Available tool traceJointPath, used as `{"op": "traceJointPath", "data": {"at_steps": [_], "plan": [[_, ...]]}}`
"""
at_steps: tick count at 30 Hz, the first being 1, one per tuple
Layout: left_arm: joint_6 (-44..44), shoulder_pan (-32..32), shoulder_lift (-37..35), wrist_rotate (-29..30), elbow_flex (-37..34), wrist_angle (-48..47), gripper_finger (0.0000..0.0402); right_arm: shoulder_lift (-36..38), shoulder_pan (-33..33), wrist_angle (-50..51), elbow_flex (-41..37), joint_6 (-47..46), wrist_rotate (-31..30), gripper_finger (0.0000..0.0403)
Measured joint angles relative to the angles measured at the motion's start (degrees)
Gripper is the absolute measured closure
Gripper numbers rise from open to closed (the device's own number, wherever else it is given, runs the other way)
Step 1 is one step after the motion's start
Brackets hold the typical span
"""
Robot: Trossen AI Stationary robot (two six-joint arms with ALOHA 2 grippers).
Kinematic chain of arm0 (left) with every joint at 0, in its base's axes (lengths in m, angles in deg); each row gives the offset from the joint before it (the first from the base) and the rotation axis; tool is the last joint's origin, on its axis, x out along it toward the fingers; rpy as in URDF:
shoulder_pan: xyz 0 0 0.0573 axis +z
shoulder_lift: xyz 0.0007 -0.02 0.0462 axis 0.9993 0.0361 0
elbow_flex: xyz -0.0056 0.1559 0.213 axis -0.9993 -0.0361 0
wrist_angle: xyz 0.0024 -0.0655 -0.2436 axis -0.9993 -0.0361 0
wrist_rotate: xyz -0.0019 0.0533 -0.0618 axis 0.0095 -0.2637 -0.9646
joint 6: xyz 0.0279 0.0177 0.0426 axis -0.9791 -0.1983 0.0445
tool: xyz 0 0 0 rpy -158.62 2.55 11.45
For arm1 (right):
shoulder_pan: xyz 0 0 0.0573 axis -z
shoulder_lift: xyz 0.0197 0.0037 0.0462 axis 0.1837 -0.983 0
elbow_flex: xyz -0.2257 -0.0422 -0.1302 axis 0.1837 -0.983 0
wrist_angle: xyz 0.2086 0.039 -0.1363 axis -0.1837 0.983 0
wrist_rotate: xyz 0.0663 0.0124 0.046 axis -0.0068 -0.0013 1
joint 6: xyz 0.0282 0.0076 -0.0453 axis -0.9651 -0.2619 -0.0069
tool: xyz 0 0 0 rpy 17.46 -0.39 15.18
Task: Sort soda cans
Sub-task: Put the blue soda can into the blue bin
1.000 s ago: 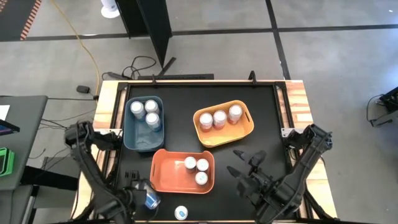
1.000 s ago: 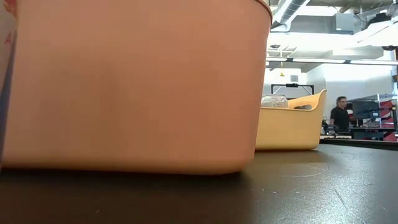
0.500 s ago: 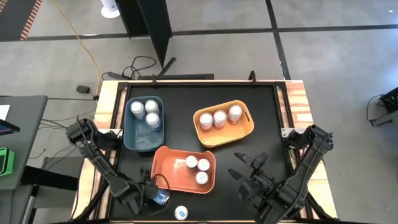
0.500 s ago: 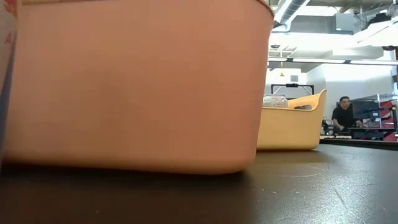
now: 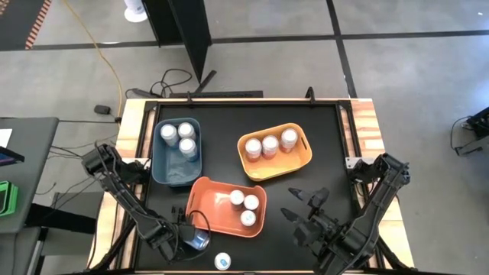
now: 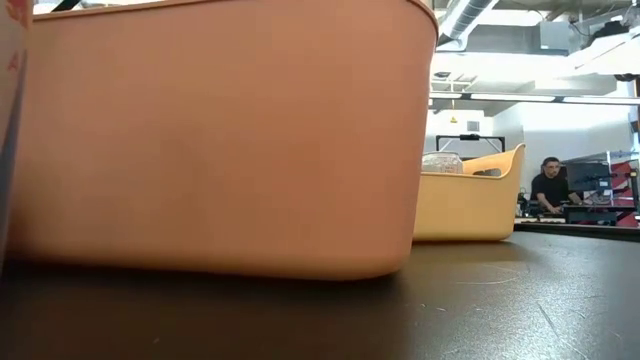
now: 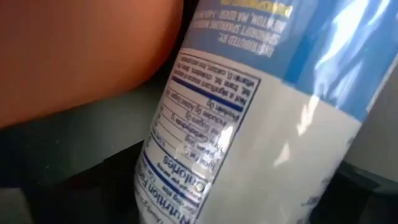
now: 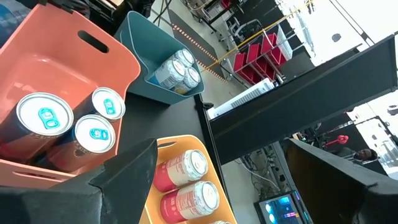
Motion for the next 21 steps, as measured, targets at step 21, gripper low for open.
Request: {"op": "traceJointPath", "data": {"at_steps": [21], "plan": [[7.9,0.7,-3.2,-3.9,8.5,-14.4,0.0094,0.0,0.3,0.0,0.0,0.0,-0.1,0.0035]]}}
